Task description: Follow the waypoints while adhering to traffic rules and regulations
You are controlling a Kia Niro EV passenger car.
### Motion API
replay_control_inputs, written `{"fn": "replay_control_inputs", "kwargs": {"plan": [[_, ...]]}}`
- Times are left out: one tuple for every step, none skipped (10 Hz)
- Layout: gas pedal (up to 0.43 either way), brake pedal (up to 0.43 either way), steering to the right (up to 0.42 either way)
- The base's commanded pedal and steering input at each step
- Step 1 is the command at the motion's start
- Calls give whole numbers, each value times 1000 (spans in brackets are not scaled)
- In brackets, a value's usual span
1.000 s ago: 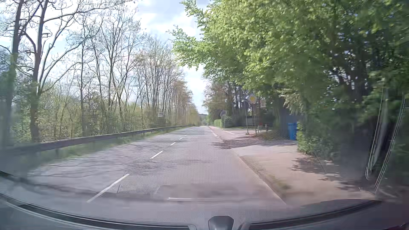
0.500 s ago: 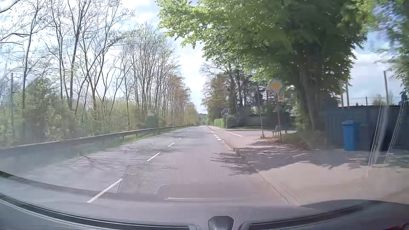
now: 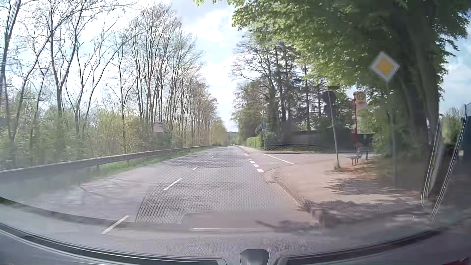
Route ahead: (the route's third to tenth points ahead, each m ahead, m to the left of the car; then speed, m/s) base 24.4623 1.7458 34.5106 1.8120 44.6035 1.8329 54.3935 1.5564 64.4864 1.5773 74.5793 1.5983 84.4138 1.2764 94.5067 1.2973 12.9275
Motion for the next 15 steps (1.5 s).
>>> {"fn": "replay_control_inputs", "kwargs": {"plan": [[0,0,-1],[0,0,-2],[0,0,-4],[0,0,-4],[0,0,-4],[0,0,-4],[0,0,-3],[0,0,-3],[0,0,-4],[0,0,-3],[0,0,-3],[0,0,-3],[0,0,-3],[0,0,-3],[0,0,-3]]}}
